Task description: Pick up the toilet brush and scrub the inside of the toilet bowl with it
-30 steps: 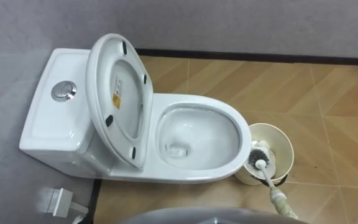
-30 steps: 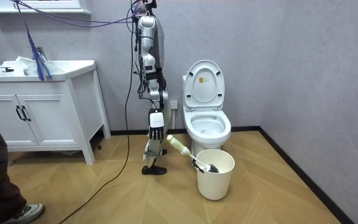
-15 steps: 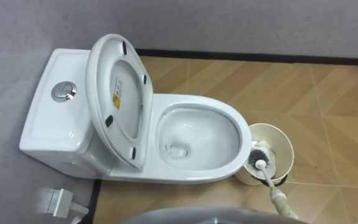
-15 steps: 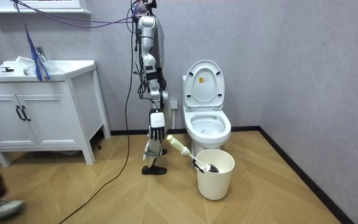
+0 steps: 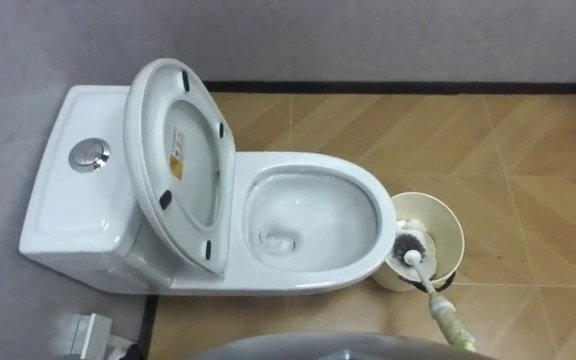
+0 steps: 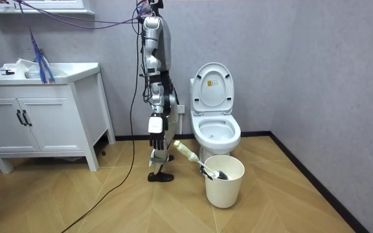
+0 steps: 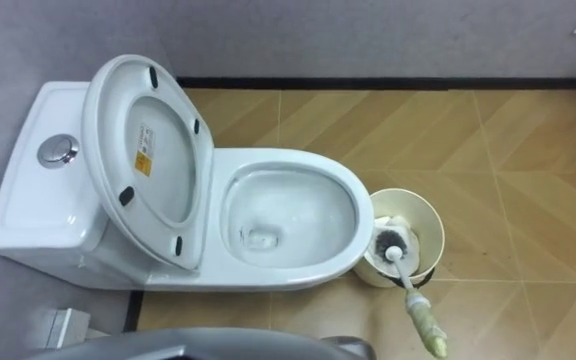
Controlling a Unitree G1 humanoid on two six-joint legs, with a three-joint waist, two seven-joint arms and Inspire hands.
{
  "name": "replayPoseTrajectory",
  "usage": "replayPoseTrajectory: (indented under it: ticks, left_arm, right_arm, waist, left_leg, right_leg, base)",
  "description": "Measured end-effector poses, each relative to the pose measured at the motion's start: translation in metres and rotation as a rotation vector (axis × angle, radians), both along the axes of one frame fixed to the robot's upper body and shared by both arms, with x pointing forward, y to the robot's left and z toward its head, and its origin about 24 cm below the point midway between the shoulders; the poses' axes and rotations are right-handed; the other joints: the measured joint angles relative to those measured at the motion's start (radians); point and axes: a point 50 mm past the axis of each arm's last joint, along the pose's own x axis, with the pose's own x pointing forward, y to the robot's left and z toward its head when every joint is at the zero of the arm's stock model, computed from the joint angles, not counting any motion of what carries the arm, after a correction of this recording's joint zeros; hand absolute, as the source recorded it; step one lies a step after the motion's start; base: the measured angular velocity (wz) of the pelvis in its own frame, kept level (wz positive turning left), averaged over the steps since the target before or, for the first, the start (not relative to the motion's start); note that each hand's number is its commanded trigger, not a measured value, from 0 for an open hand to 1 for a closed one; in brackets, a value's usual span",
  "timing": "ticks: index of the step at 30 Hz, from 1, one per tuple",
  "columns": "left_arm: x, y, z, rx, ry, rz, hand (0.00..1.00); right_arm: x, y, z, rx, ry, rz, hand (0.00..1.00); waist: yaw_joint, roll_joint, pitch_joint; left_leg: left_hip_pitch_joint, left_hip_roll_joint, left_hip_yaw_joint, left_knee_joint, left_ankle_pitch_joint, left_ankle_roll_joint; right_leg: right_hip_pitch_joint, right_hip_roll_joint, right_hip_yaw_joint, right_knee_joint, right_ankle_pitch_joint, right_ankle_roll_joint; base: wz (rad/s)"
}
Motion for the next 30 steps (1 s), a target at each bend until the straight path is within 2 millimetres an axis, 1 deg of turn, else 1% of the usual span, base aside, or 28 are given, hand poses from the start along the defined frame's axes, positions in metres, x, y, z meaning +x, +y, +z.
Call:
replayPoseTrajectory:
  ticks: [4, 6, 10, 11, 12, 13, 15, 16, 18, 21, 28, 30]
  left_arm:
    - [0.001, 0.004, 0.002, 0.026, -0.028, 0.011, 0.0]
    - [0.004, 0.006, 0.002, 0.038, -0.049, 0.007, 0.0]
    - [0.007, 0.008, 0.003, 0.043, -0.071, 0.0, 0.0]
    - [0.009, 0.008, 0.004, 0.043, -0.08, -0.004, 0.0]
    - [0.011, 0.009, 0.004, 0.044, -0.089, -0.011, 0.0]
    - [0.011, 0.01, 0.005, 0.046, -0.09, -0.02, 0.0]
    - [0.011, 0.013, 0.005, 0.053, -0.092, -0.033, 0.0]
    - [0.011, 0.013, 0.006, 0.057, -0.094, -0.033, 0.0]
    - [0.013, 0.013, 0.006, 0.064, -0.11, -0.029, 0.0]
    - [0.015, 0.012, 0.006, 0.066, -0.126, -0.03, 0.0]
    - [0.02, 0.01, 0.007, 0.068, -0.18, -0.01, 0.0]
    - [0.028, 0.009, 0.009, 0.063, -0.208, -0.025, 0.0]
  right_arm:
    - [0.009, -0.011, 0.006, -0.113, -0.054, -0.065, 0.0]
    - [0.019, -0.016, 0.01, -0.176, -0.09, -0.061, 0.0]
    - [0.037, -0.023, 0.017, -0.252, -0.169, -0.056, 0.0]
    - [0.044, -0.025, 0.02, -0.276, -0.197, -0.049, 0.0]
    - [0.053, -0.026, 0.023, -0.301, -0.227, -0.027, 0.0]
    - [0.057, -0.027, 0.025, -0.315, -0.238, 0.0, 0.0]
    - [0.073, -0.028, 0.033, -0.373, -0.289, 0.102, 0.0]
    - [0.077, -0.028, 0.035, -0.388, -0.299, 0.133, 0.0]
    - [0.092, -0.025, 0.041, -0.43, -0.348, 0.228, 0.0]
    - [0.101, -0.018, 0.044, -0.445, -0.382, 0.311, 0.0]
    - [0.113, -0.009, 0.047, -0.438, -0.446, 0.378, 0.0]
    - [0.12, -0.004, 0.05, -0.436, -0.487, 0.406, 0.0]
  waist:
    - [-0.004, -0.001, -0.0011]
    - [0.001, -0.004, -0.0028]
    - [0.005, -0.005, -0.0029]
    - [0.006, -0.006, -0.0042]
    - [0.006, -0.005, -0.0023]
    - [0.006, -0.005, -0.0009]
    - [0.006, -0.004, -0.0005]
    - [0.007, -0.004, -0.0001]
    - [0.01, -0.003, 0.0003]
    - [0.016, -0.001, 0.0004]
    - [0.041, -0.002, 0.0002]
    - [0.044, 0.003, -0.0016]
  left_leg:
    - [0.001, 0.0, 0.002, 0.0, 0.0, 0.0]
    - [0.0, 0.001, 0.01, -0.001, 0.0, 0.0]
    - [-0.008, 0.001, 0.02, -0.002, 0.0, 0.0]
    - [-0.017, 0.001, 0.02, -0.001, 0.0, 0.0]
    - [-0.021, 0.001, 0.021, -0.002, 0.0, 0.0]
    - [-0.02, 0.001, 0.022, -0.002, 0.0, 0.0]
    - [-0.018, 0.001, 0.023, -0.002, 0.0, 0.0]
    - [-0.019, 0.001, 0.022, -0.002, 0.0, 0.0]
    - [-0.018, 0.002, 0.023, -0.002, 0.0, 0.0]
    - [-0.018, 0.004, 0.023, -0.002, 0.0, 0.0]
    - [-0.024, 0.004, 0.024, -0.002, 0.0, 0.0]
    - [-0.041, 0.003, 0.022, -0.001, 0.0, 0.0]
  right_leg:
    - [0.0, 0.0, 0.001, 0.002, 0.001, 0.0]
    - [-0.005, 0.001, 0.006, 0.001, 0.001, 0.0]
    - [-0.018, 0.001, 0.016, 0.003, 0.001, 0.001]
    - [-0.029, 0.001, 0.019, 0.006, 0.002, 0.001]
    - [-0.032, 0.001, 0.018, 0.011, 0.005, 0.002]
    - [-0.035, 0.001, 0.018, 0.015, 0.005, 0.002]
    - [-0.035, 0.001, 0.019, 0.017, 0.005, 0.001]
    - [-0.035, 0.001, 0.02, 0.017, 0.006, 0.001]
    - [-0.035, 0.002, 0.024, 0.017, 0.006, 0.001]
    - [-0.035, 0.003, 0.023, 0.018, 0.007, -0.001]
    - [-0.039, 0.002, 0.021, 0.016, 0.008, 0.0]
    - [-0.054, 0.002, 0.016, 0.016, 0.012, 0.003]
  base:
    - [0.0]
    - [-0.07]
    - [-0.08]
    - [-0.04]
    - [-0.05]
    - [-0.07]
    - [-0.06]
    - [0.0]
    - [0.0]
    - [0.0]
    - [0.01]
    - [0.06]
